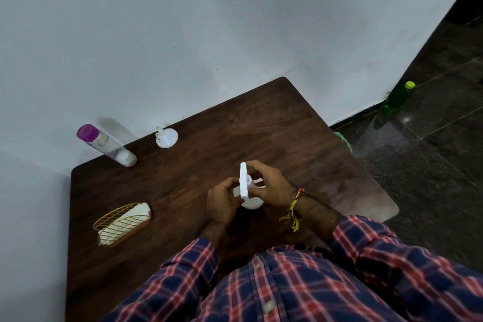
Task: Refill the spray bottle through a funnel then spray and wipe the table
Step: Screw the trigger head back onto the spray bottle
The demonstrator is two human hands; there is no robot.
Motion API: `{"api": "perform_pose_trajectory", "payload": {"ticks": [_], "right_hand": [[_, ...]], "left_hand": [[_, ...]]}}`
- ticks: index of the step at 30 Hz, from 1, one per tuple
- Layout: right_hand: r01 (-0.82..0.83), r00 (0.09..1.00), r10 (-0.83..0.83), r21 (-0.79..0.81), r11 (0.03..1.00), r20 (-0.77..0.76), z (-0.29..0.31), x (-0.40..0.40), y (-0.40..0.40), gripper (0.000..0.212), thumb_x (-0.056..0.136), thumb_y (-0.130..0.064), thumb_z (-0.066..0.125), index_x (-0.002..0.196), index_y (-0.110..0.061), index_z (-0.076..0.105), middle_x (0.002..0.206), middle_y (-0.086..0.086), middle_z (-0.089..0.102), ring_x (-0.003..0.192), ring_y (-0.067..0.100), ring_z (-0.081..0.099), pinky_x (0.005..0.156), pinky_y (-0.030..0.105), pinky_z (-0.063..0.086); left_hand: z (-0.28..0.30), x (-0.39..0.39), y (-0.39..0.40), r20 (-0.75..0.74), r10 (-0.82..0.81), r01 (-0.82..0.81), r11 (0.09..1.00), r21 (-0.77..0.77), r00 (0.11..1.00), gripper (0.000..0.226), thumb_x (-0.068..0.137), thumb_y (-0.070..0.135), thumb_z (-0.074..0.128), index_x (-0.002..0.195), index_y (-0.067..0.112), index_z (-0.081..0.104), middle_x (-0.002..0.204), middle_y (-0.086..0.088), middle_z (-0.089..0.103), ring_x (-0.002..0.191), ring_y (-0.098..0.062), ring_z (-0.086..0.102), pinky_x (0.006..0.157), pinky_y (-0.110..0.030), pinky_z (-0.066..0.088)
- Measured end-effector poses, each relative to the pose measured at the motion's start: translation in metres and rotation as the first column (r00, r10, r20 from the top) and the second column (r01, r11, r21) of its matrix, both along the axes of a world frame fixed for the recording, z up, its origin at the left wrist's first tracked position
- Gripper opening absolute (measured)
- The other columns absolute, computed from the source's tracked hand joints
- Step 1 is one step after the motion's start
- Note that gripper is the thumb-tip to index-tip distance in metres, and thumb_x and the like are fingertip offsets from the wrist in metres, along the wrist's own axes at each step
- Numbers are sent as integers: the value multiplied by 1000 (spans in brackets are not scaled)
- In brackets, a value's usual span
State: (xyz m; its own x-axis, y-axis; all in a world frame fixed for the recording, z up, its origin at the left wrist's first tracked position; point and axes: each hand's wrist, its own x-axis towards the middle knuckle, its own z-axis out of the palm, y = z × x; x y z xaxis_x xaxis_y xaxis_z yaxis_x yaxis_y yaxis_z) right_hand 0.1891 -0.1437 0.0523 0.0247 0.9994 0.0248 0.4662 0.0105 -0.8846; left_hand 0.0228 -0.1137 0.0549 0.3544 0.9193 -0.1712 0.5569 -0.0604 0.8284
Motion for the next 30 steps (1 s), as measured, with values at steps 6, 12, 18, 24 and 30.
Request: {"api": "perform_pose_trajectory", "payload": {"ticks": [6, 12, 18, 24, 30], "right_hand": [[53, 996, -56, 45, 998, 74, -7, -2, 2, 25, 72, -13, 80, 89, -11, 62, 86, -1, 66, 79, 16, 62, 70, 32, 51], [-63, 997, 62, -23, 998, -43, -6, 7, 0, 44, 80, -16, 78, 122, -10, 64, 111, 2, 68, 102, 15, 64, 89, 31, 54], [20, 999, -22, -45, 999, -45, -9, -3, -1, 29, 81, -17, 73, 109, -9, 70, 104, 0, 74, 99, 14, 68, 87, 40, 55], [285, 957, -289, 103, 953, 21, -12, -27, -9, 14, 75, -19, 67, 71, -24, 54, 63, -14, 59, 60, 8, 57, 58, 35, 49], [168, 985, -167, 23, 986, -36, -8, -13, -3, 18, 74, -24, 74, 91, -17, 73, 82, -5, 74, 77, 8, 69, 71, 37, 57]], "left_hand": [[-4, -3, 3, -33, -8, 7, 1000, -15, 999, 23, 79, 34, 77, 101, 31, 70, 96, 11, 72, 91, -7, 68, 78, -36, 60], [-7, -3, 4, -26, -20, 20, 1000, -5, 999, 26, 80, 33, 76, 105, 28, 71, 96, 13, 73, 92, -6, 68, 78, -35, 60], [-15, -6, 5, -35, -25, 24, 999, -26, 999, 30, 84, 22, 74, 114, 20, 70, 104, 6, 72, 95, -11, 69, 79, -30, 60], [-10, -4, 2, -14, -27, 26, 999, -43, 1000, 19, 83, 22, 75, 101, 26, 69, 83, 20, 67, 81, 1, 66, 64, -8, 49], [-12, -8, 5, -2, -75, 75, 997, 3, 997, 33, 79, 30, 79, 110, 23, 70, 92, 16, 71, 85, 8, 65, 70, -7, 49]]}}
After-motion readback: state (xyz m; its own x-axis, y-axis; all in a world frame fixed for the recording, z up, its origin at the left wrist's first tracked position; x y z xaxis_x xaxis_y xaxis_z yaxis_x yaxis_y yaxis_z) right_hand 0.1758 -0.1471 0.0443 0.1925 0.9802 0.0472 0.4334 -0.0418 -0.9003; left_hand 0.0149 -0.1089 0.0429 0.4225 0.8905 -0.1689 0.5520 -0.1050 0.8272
